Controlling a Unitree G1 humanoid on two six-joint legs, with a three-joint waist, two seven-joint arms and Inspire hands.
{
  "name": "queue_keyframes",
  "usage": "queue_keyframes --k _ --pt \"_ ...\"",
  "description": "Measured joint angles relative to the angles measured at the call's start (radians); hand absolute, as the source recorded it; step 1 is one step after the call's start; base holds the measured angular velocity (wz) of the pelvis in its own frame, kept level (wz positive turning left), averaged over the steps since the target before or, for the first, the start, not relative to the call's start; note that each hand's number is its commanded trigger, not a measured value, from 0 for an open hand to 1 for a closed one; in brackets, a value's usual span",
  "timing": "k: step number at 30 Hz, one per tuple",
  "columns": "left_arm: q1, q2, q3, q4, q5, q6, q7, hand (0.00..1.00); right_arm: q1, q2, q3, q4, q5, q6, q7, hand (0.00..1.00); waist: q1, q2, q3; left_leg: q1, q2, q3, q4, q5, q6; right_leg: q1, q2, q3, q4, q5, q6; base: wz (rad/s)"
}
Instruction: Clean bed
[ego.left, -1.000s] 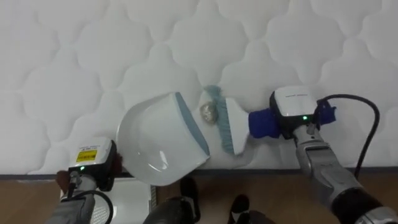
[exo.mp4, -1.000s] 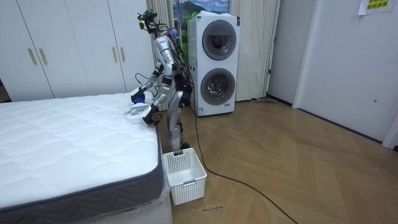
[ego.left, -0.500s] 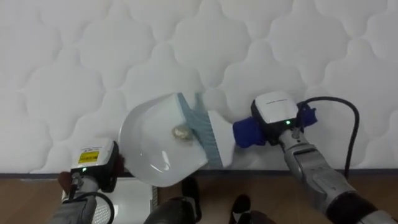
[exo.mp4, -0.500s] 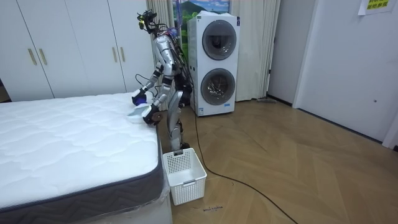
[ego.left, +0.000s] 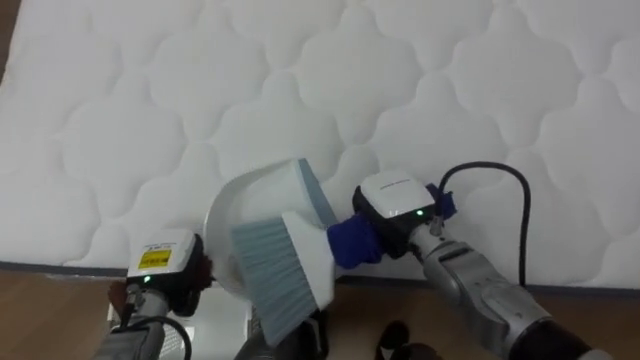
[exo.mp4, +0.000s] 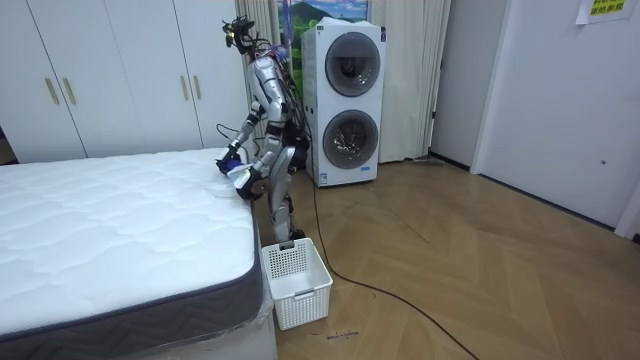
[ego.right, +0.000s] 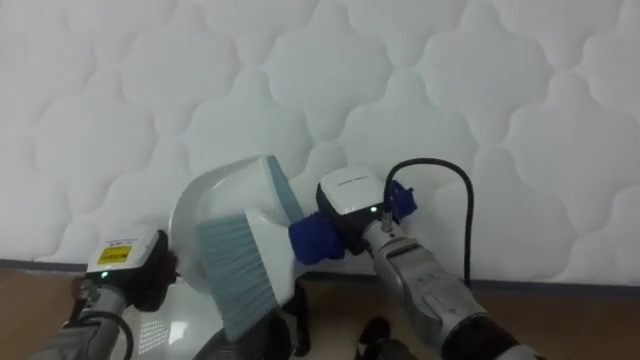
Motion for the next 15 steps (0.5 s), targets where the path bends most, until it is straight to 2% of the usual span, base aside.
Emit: queue_keyframes --k 4,12,15 --pt "0.002 -0.001 -0.001 0.014 0.000 -0.013 -0.001 1.00 -0.001 0.005 -0.003 -0.001 0.031 -0.027 0.028 1.00 -0.005 0.000 -0.0004 -0.004 -0.004 0.000 0.011 -0.004 0.003 -0.004 -0.008 0.001 0.021 -0.010 0.000 0.04" --pt "0.014 -0.001 -0.001 0.013 0.000 -0.026 -0.001 1.00 -0.001 0.011 -0.008 -0.001 0.076 -0.044 0.029 1.00 -0.010 0.000 -0.0004 -0.003 -0.001 0.000 0.018 -0.004 0.003 0.001 -0.010 -0.001 0.028 -0.014 -0.001 0.00" --pt "0.023 -0.001 -0.001 0.013 0.001 -0.033 -0.001 1.00 0.005 0.007 -0.026 -0.001 0.078 -0.070 0.018 1.00 -0.019 0.000 -0.0005 0.000 -0.002 0.002 0.017 -0.004 0.003 0.002 -0.010 0.005 0.029 -0.014 -0.001 0.00"
